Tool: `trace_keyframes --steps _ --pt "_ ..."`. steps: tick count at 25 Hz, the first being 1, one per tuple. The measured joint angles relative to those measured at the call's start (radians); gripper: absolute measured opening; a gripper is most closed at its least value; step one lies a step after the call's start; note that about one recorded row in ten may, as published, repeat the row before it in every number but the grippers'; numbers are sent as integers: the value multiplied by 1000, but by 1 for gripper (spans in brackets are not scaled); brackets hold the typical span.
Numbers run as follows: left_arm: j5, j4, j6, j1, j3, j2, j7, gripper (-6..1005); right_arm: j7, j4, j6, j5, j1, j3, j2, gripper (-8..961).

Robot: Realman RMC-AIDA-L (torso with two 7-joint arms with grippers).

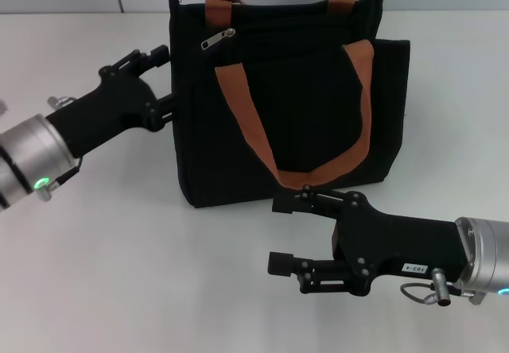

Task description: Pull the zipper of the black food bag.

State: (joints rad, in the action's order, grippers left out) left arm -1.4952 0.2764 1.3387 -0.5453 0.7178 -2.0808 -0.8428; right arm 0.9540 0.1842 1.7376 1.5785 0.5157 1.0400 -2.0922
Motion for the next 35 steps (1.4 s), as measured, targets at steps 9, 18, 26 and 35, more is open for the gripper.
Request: trace_keyframes --steps 9,18,26,35 --pt "112 -23 48 -6 1 0 1 763 0 -3 3 -14 -2 0 0 823" --pt "184 -28 96 22 10 2 1 751 0 0 -7 -35 7 0 0 824" --pt "184 -32 91 22 10 1 2 741 0 2 -12 -43 10 0 0 824" --pt "184 -42 94 23 13 1 -7 547 0 -2 -26 -50 8 0 0 824"
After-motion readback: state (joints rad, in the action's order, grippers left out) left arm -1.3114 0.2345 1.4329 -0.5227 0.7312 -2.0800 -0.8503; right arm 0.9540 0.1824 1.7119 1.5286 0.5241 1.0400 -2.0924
